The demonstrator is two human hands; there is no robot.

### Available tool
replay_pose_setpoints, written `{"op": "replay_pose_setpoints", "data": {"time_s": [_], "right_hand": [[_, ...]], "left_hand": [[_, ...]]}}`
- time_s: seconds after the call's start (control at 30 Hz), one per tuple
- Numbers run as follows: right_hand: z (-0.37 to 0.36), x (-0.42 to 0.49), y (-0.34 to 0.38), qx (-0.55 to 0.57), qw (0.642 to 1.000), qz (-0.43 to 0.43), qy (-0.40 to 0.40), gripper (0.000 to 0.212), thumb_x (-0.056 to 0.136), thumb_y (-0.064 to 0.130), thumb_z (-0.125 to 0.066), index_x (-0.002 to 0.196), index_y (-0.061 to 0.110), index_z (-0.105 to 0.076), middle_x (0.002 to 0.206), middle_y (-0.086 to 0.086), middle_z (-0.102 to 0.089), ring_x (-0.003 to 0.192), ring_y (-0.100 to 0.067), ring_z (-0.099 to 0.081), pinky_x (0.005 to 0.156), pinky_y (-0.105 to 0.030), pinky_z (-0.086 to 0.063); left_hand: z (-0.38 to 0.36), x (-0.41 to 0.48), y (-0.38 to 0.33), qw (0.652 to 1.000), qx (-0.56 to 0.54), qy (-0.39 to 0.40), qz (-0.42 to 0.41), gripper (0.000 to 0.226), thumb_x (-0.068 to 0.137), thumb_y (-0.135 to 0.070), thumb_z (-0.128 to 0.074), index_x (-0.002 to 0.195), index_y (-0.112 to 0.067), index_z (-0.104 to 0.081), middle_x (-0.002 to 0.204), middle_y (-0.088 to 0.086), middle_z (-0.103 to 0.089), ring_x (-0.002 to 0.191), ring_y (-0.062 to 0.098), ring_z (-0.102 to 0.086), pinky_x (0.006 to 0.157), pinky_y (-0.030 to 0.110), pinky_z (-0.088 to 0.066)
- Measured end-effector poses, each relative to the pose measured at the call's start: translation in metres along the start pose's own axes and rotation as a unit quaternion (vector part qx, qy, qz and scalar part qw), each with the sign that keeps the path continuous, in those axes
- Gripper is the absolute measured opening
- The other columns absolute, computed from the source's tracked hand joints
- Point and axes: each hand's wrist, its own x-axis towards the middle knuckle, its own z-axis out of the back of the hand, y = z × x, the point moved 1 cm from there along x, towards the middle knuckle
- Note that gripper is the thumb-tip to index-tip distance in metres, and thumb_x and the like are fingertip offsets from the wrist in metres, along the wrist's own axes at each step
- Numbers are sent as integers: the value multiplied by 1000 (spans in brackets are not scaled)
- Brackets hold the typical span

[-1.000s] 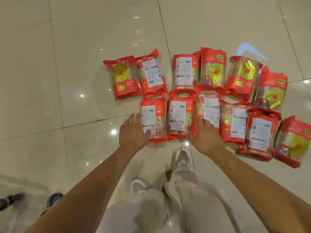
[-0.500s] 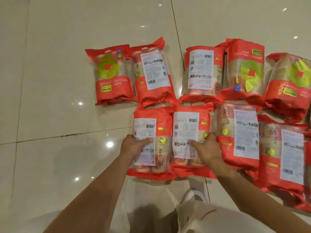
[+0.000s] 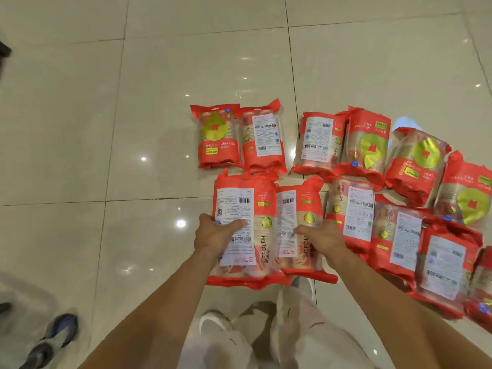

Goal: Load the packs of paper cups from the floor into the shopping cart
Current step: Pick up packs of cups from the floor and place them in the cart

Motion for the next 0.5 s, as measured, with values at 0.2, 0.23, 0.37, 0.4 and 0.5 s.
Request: {"op": "replay_pose_setpoints", "data": {"time_s": [0.2, 0.23, 0.37, 0.4, 0.5], "right_hand": [[50, -168, 82, 30, 999, 21, 16, 28, 77, 9, -83, 102, 12, -72, 88, -1, -79, 73, -16, -76, 68, -30, -58], [56, -200, 102, 28, 999, 40, 16, 29, 77, 9, -83, 102, 13, -70, 87, 3, -78, 72, -15, -76, 70, -31, -58], [66, -332, 202, 3, 991, 136, 20, 51, 73, 18, -88, 114, 19, -57, 98, 4, -71, 82, -10, -69, 80, -34, -54], [63, -364, 228, -6, 986, 165, 30, 53, 71, 23, -89, 113, 21, -57, 101, 4, -72, 87, -14, -70, 85, -37, -55], [39, -458, 292, -18, 965, 252, 73, 62, 66, 29, -90, 119, 18, -58, 104, 4, -71, 90, -12, -69, 80, -30, -53]], "left_hand": [[123, -135, -41, 996, -88, -25, -8, 78, 57, -41, -97, 115, -13, -53, 106, 2, -75, 85, 20, -78, 78, 44, -65], [149, -164, -54, 995, -93, -33, -18, 80, 55, -42, -97, 115, -13, -53, 105, 2, -75, 85, 20, -77, 79, 45, -65], [267, -286, -98, 988, -118, -79, -64, 79, 57, -45, -97, 115, -14, -52, 104, 0, -74, 87, 20, -76, 80, 44, -64], [297, -315, -105, 984, -131, -93, -76, 85, 52, -51, -97, 116, -14, -55, 105, 1, -76, 87, 20, -78, 78, 45, -65], [388, -409, -107, 964, -184, -170, -92, 82, 57, -48, -97, 118, -13, -55, 107, 4, -75, 87, 21, -77, 76, 44, -65]]}}
